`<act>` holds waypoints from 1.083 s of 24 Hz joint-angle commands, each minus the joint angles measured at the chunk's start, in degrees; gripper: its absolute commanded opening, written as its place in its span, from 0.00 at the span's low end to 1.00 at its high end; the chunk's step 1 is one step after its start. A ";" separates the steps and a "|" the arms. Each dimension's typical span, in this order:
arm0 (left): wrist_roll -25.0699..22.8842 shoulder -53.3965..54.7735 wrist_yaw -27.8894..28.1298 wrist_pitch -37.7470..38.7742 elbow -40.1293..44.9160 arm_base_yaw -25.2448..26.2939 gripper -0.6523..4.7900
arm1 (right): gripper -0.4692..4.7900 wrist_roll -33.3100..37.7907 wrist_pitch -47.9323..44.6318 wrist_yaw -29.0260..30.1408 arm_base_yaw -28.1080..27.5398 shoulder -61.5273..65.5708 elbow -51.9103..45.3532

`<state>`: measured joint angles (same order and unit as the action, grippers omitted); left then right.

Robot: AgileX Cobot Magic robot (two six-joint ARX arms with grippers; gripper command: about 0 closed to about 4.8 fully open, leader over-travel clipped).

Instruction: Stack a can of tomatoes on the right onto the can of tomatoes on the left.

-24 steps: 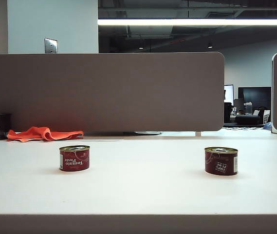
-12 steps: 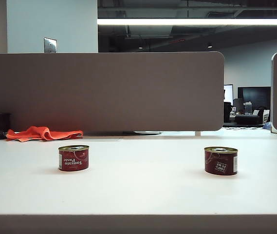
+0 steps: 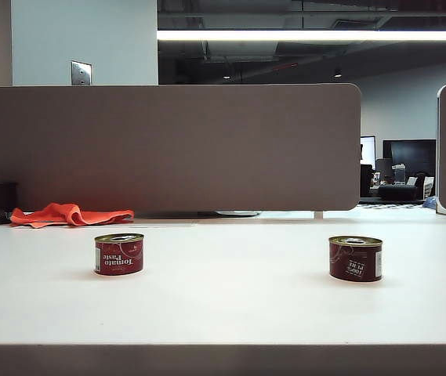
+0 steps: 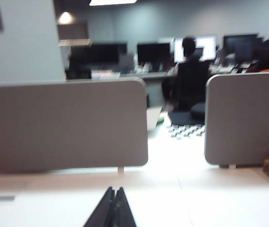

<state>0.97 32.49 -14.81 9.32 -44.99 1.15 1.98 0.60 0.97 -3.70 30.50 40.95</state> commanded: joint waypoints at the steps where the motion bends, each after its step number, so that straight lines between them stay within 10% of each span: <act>1: -1.22 4.72 -1.60 4.96 -3.52 -2.19 0.11 | 0.08 -0.90 8.94 1.73 1.64 7.76 9.07; 10: -2.01 15.41 -4.79 16.22 -8.59 -9.99 0.11 | 0.16 -3.76 25.16 1.27 15.06 26.49 23.98; 13: -1.46 15.78 -5.03 17.90 -8.61 -11.87 0.11 | 1.00 -5.16 27.06 0.31 19.63 34.38 24.33; 26: -1.01 15.78 -7.76 18.38 -8.72 -13.75 0.11 | 1.00 -0.24 28.22 3.89 22.27 58.34 24.33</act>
<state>-0.16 48.38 -22.13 28.14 -53.49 -12.62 1.54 28.99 4.60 18.44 88.36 64.99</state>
